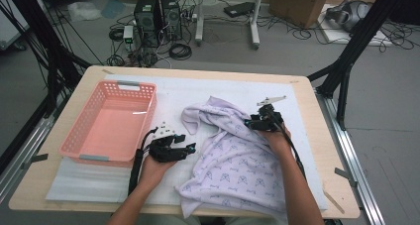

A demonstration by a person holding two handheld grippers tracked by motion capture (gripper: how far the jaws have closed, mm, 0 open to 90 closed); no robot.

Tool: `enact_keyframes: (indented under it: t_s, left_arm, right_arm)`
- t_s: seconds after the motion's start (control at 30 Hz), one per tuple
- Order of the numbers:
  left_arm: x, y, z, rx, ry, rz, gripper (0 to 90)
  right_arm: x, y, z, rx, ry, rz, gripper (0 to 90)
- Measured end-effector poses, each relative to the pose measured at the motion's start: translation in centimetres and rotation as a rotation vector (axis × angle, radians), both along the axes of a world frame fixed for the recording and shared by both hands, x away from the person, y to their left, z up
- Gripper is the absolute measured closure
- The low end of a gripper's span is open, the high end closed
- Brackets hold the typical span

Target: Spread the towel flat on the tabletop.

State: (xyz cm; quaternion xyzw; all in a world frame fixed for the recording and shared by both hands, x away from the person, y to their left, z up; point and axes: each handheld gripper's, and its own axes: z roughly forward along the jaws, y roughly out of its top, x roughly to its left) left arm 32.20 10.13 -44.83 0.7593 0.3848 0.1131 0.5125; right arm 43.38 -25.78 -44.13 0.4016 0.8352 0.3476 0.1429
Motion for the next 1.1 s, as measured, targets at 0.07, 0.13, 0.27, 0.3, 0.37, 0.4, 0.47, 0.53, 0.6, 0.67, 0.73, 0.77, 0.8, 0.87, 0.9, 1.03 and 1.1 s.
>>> enact_keyframes:
  t_s: [0.07,0.13,0.27,0.3,0.37,0.4,0.47,0.53,0.6,0.67,0.73,0.77,0.8,0.87,0.9,1.03,1.1]
  left_arm:
    - [0.1,0.1,0.0,-0.005,0.002,0.003,42.6]
    - [0.1,0.1,0.1,-0.013,-0.004,0.010,42.9]
    - [0.1,0.1,0.1,-0.017,0.000,0.018,43.2]
    - [0.1,0.0,0.1,-0.019,0.004,0.018,43.2]
    - [0.1,0.0,0.1,-0.008,-0.016,0.023,42.9]
    - [0.2,-0.1,0.1,-0.003,-0.030,0.023,43.1]
    - [0.3,-0.2,0.0,-0.010,-0.029,0.029,43.4]
    - [0.6,-0.3,-0.1,-0.019,-0.017,0.038,43.8]
    - [0.9,-0.5,0.2,-0.021,-0.008,0.025,43.8]
    - [1.3,-0.9,0.8,-0.021,-0.015,0.014,44.4]
    - [1.8,-1.5,1.5,-0.028,-0.024,0.000,45.5]
    - [2.1,-1.9,1.7,-0.023,-0.020,-0.012,46.8]
    - [2.5,-2.3,1.9,-0.014,-0.019,-0.021,47.9]
    - [3.3,-3.3,2.2,-0.005,-0.015,-0.043,50.9]
    - [3.7,-3.9,2.3,0.005,-0.009,-0.054,52.2]
    - [4.9,-6.3,2.4,0.007,-0.008,-0.072,55.0]
    - [5.7,-7.1,2.1,-0.011,0.010,-0.073,55.5]
  right_arm:
    - [-0.1,0.1,0.3,-0.025,0.006,0.021,72.8]
    - [-0.5,-0.1,1.0,-0.148,-0.023,0.010,84.9]
    - [-1.6,-3.6,2.0,-0.142,-0.043,-0.135,84.9]
    - [-2.0,-4.8,2.0,-0.142,-0.039,-0.174,84.8]
    - [-2.9,-7.1,1.9,-0.152,-0.037,-0.240,84.8]
    - [-3.4,-8.1,1.9,-0.139,-0.014,-0.265,84.5]
    - [-4.6,-9.8,1.7,-0.096,-0.028,-0.287,81.6]
    - [-5.5,-10.9,1.5,-0.007,-0.004,-0.282,70.1]
    - [-6.4,-11.4,1.4,0.023,-0.022,-0.277,65.3]
    - [-7.3,-11.5,1.5,0.058,-0.046,-0.276,62.1]
    - [-8.3,-11.3,1.8,0.079,-0.084,-0.262,61.7]
    - [-8.8,-11.2,1.9,0.083,-0.106,-0.256,61.7]
    - [-9.2,-11.1,2.1,0.089,-0.124,-0.252,61.8]
    - [-10.0,-11.2,2.3,0.098,-0.158,-0.258,61.9]
    - [-10.2,-11.3,2.4,0.105,-0.171,-0.258,61.9]
    - [-10.7,-11.8,2.3,0.153,-0.162,-0.269,61.9]
    - [-10.8,-11.8,1.8,0.162,-0.147,-0.265,62.1]
